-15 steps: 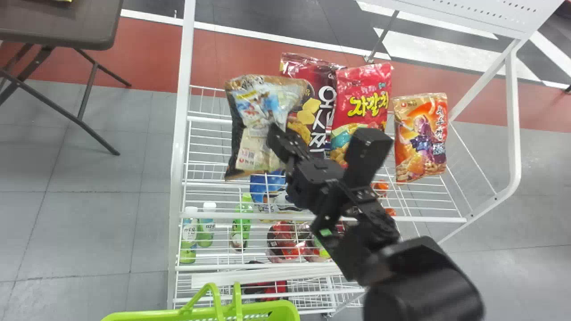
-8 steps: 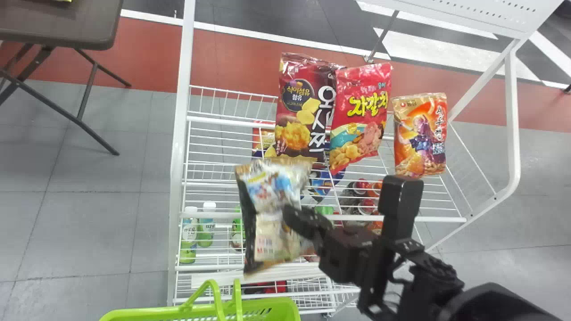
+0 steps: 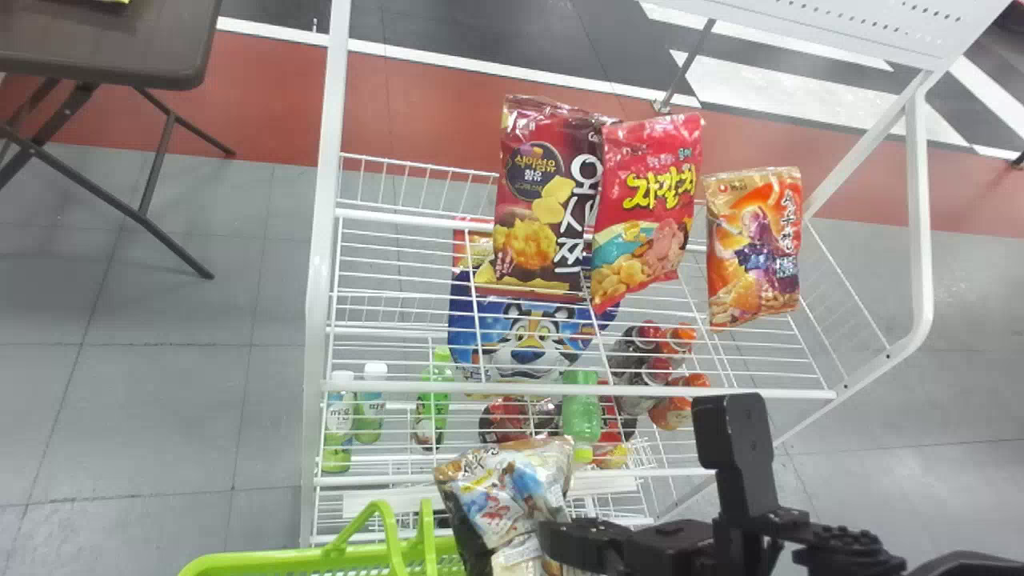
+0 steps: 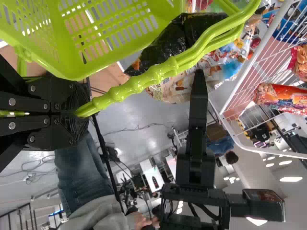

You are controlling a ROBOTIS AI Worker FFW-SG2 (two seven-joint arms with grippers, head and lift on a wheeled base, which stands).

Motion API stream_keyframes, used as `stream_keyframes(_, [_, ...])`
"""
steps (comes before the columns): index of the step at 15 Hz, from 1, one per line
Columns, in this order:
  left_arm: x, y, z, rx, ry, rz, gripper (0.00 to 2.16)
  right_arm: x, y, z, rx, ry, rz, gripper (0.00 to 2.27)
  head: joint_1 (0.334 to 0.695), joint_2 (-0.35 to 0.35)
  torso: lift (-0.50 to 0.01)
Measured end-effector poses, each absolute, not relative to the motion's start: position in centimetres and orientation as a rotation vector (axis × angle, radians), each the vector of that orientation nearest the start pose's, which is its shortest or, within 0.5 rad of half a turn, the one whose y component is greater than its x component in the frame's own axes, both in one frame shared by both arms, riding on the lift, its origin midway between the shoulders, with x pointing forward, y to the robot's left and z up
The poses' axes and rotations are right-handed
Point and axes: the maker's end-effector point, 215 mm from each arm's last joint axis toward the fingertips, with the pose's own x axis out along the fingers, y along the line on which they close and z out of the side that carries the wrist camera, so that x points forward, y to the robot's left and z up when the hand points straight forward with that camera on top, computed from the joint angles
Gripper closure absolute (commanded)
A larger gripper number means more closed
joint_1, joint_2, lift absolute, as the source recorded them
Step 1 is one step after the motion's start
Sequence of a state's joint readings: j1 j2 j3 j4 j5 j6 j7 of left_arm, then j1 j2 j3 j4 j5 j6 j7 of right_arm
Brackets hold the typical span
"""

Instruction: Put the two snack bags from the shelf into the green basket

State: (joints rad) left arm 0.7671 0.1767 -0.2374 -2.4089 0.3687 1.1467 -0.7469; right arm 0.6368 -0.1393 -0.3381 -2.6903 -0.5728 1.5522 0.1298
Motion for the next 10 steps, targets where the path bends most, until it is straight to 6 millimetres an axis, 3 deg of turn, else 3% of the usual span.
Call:
stream_keyframes(4, [10.7,-5.3,-41.1,-0.627,1.03,-1.16,1.8,23.7,-19.1,-42.0,0.207,1.039,0.343,2.16,0.695,-0.35,-0.011])
stream_keyframes(10, [10.7,-5.5,-40.9,-0.626,1.025,-1.161,1.8,21.4,-15.5,-45.8,0.168,1.142,0.397,2.16,0.695,-0.35,-0.011])
